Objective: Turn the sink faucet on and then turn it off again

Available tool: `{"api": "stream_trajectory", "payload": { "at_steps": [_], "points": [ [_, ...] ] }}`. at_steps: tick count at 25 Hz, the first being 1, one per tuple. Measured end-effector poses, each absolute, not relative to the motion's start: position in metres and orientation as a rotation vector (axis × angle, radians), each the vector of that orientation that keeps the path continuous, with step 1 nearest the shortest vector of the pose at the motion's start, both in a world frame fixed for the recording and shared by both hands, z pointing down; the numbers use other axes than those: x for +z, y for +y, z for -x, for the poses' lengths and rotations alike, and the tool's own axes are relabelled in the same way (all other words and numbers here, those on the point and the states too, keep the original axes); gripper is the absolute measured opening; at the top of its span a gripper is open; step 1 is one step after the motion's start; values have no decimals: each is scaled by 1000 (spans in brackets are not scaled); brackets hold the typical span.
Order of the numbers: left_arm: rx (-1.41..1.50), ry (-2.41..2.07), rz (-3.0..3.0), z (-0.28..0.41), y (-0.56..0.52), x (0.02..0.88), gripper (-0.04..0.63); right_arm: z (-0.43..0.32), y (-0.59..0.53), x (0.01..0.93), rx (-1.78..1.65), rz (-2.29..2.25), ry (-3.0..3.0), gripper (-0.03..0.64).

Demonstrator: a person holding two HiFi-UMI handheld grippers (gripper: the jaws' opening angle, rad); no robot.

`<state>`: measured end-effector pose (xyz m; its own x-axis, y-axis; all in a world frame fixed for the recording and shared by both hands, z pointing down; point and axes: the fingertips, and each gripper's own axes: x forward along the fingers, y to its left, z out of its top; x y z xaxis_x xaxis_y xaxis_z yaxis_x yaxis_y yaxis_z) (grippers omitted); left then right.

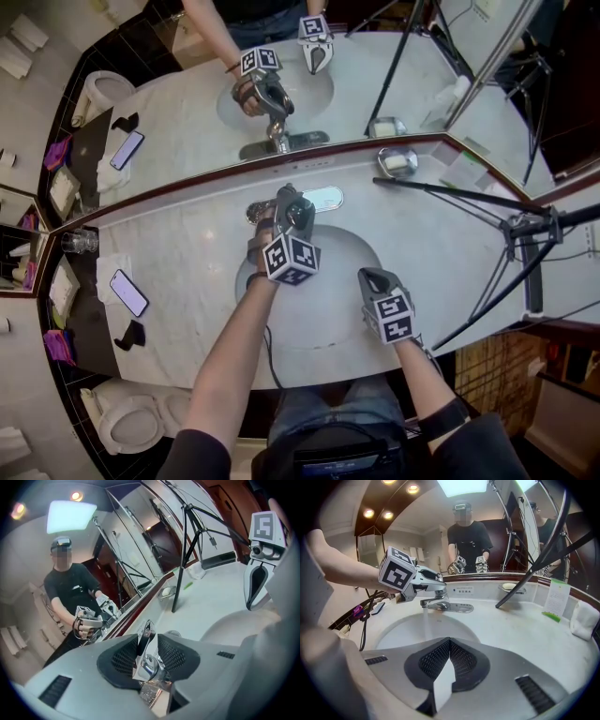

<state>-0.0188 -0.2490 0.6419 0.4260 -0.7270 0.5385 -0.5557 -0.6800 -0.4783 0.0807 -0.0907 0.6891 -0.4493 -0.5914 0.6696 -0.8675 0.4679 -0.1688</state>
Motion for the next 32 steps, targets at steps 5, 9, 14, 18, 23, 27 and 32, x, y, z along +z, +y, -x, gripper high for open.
{"api": "stream_trajectory", "payload": {
  "at_steps": [5, 9, 14, 18, 23, 27, 32],
  "points": [
    [-1081, 1150, 2429, 17, -248, 636, 120, -79, -91, 694, 680, -1202, -2187, 22],
    [-1075, 1144, 2423, 17, -246, 637, 120, -75, -92, 693, 683, -1195, -2193, 21],
    [-1083, 1108, 2398, 15, -243, 640, 118, -71, -94, 691, 687, -1190, -2195, 23],
    [-1093, 1085, 2372, 12, -238, 642, 120, -68, -94, 692, 686, -1185, -2196, 22],
    [-1111, 1034, 2355, 4, -226, 654, 121, -69, -95, 697, 680, -1183, -2190, 21],
    [-1113, 1026, 2338, 3, -224, 657, 135, -70, -97, 696, 682, -1184, -2195, 21],
    [-1101, 1044, 2333, 3, -225, 657, 133, -69, -97, 694, 692, -1183, -2193, 22]
  ]
}}
